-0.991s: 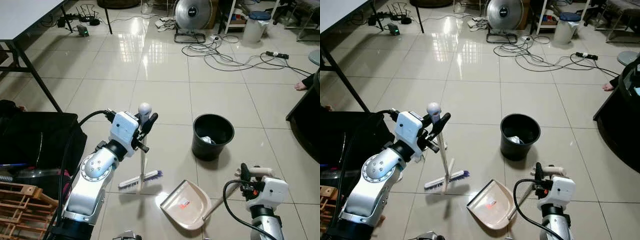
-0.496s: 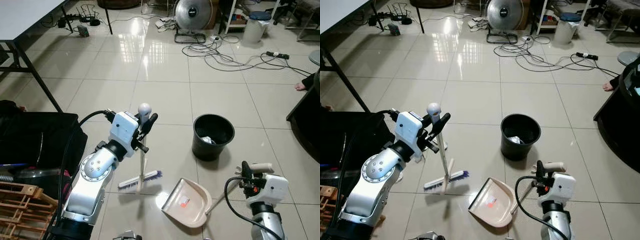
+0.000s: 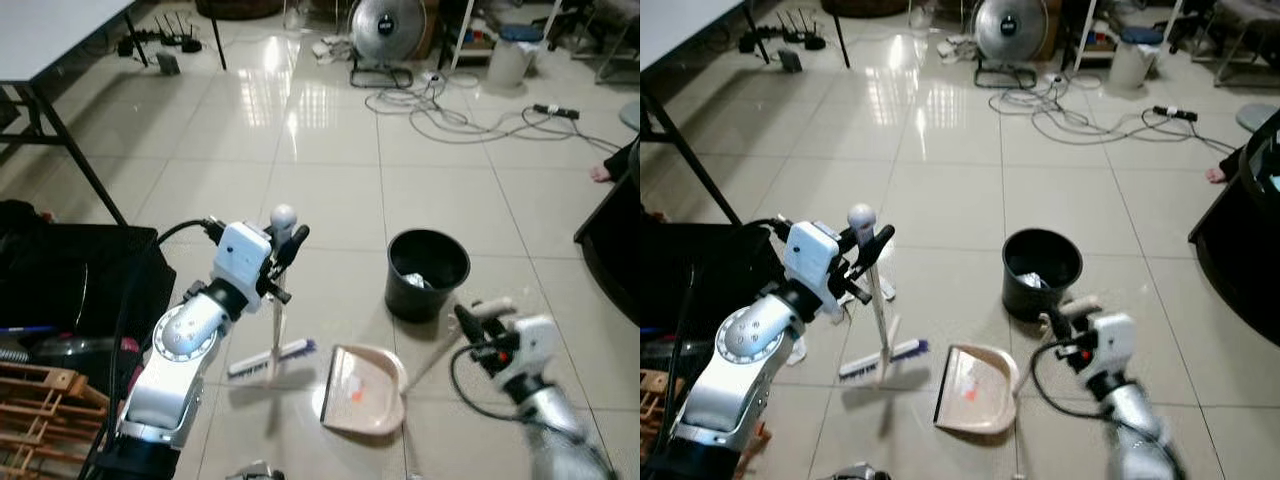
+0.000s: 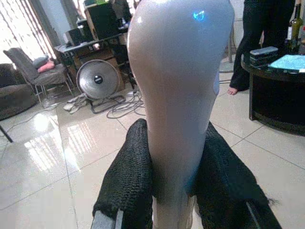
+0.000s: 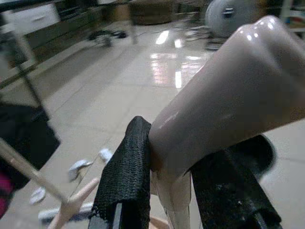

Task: Sweep floor

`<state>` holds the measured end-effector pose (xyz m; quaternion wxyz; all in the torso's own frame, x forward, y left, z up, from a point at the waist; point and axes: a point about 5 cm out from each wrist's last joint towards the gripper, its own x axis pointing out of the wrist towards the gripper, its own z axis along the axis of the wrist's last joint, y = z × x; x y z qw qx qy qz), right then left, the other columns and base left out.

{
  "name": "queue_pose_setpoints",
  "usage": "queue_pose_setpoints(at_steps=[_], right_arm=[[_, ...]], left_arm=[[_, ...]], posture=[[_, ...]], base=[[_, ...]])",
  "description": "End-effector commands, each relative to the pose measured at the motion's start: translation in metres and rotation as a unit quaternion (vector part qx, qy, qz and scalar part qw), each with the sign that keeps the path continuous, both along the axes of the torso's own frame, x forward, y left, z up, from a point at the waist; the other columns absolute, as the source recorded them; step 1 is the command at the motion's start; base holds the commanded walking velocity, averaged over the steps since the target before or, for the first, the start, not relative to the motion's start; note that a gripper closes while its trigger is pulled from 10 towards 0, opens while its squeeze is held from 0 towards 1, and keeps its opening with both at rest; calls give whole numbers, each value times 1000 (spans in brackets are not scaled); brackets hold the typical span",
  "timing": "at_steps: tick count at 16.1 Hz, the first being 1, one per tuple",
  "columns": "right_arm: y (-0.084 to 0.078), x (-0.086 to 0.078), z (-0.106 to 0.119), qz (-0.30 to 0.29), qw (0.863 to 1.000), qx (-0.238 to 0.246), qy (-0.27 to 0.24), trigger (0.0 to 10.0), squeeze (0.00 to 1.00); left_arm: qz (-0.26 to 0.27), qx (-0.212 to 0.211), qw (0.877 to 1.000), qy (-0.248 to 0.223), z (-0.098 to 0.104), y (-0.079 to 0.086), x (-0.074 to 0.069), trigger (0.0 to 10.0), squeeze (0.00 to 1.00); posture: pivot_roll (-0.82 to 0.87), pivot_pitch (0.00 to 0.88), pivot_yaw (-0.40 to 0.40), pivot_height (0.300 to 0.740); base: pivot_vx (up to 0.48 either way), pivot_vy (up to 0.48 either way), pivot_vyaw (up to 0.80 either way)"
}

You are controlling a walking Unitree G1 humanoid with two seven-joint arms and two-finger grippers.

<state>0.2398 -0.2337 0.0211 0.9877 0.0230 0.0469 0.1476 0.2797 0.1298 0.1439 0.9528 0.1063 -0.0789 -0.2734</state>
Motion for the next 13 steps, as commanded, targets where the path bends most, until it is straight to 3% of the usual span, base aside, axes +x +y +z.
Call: queue_pose_setpoints(at_steps=[1, 4, 7, 9, 13], right_arm=[[-1, -4, -7, 23, 999, 10, 31, 0, 0], [-12, -7, -10, 59, 995, 25, 71, 0, 0], [-29, -8, -3, 69, 994, 34, 77, 0, 0], [-44, -7, 6, 84, 993, 18, 85, 0, 0], [-57, -1, 19, 89, 992, -8, 85, 0, 0]], left_arm=[[5, 2, 1000, -28, 12, 3, 1, 10000, 0], [-1, 4, 1000, -26, 10, 3, 1, 10000, 0], [-7, 6, 1000, -27, 10, 3, 1, 10000, 0], [-13, 5, 1000, -28, 11, 1, 2, 10000, 0], [-16, 5, 999, -29, 15, -1, 3, 10000, 0]], posture=[[101, 48, 47, 740], [98, 40, 50, 740], [89, 33, 58, 740], [83, 33, 62, 740], [83, 33, 61, 740]], base=[[0, 0, 0], [0, 0, 0], [0, 0, 0], [0, 0, 0], [0, 0, 0]])
